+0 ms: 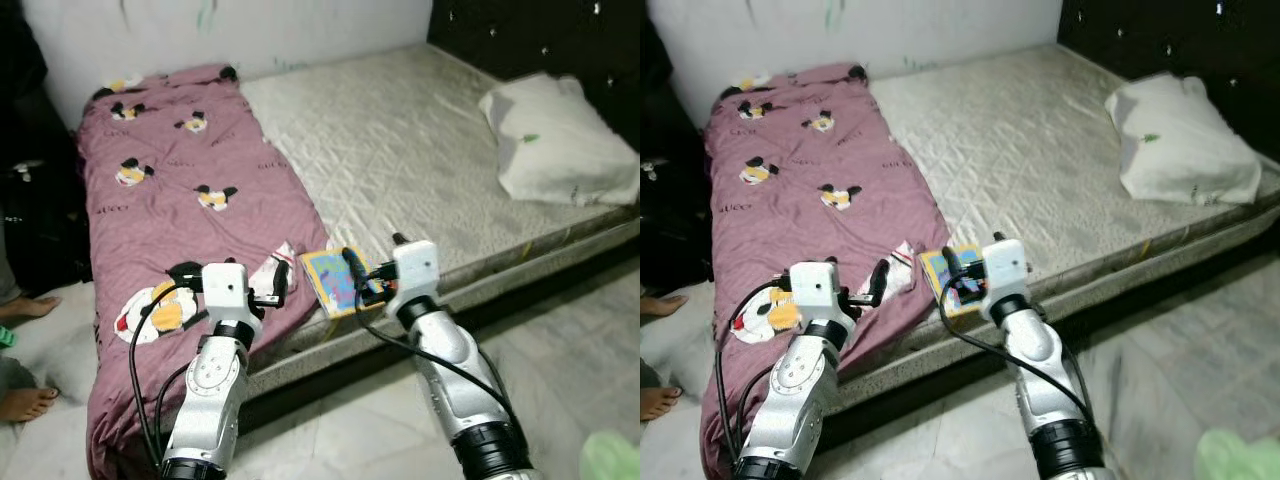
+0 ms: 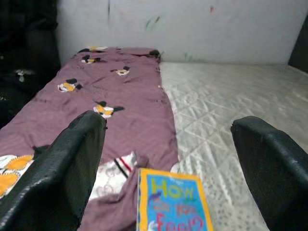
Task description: Clean up the room
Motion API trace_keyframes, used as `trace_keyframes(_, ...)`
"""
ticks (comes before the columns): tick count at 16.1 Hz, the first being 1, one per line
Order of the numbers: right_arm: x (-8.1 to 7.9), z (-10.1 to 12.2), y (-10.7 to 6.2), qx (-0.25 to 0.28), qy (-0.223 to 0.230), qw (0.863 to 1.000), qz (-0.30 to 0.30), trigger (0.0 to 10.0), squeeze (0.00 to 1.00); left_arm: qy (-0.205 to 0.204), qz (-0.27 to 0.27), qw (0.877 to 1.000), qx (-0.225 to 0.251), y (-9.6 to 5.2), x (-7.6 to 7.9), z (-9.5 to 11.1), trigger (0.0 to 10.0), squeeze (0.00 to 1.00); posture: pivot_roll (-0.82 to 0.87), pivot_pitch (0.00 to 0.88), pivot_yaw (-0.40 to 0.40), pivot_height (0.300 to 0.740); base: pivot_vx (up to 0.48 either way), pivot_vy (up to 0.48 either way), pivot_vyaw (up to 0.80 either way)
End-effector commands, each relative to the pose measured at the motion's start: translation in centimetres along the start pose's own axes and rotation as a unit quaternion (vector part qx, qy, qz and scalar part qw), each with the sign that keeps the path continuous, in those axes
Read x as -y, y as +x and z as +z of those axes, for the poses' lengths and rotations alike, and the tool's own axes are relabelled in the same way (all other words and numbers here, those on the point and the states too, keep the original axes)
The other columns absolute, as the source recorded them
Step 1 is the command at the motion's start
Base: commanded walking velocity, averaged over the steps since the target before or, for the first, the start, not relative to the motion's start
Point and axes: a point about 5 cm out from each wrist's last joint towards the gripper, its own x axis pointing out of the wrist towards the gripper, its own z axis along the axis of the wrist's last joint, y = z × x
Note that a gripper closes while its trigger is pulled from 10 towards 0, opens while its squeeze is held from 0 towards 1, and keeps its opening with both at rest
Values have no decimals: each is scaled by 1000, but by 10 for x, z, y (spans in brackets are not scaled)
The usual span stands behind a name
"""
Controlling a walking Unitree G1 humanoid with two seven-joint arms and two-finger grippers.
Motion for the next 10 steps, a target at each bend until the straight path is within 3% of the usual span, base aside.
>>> trace_keyframes(1, -12, 8, 6, 14, 5, 1000, 17, 10000, 0, -2, 8, 1000, 6, -1, -7, 3, 10000, 0, 33, 90, 0, 740, 386, 0, 0)
trace_keyframes(10, -10, 7, 7, 12, 3, 1000, 15, 10000, 0, -3, 8, 1000, 6, -1, -7, 2, 10000, 0, 33, 86, 1, 740, 338, 0, 0)
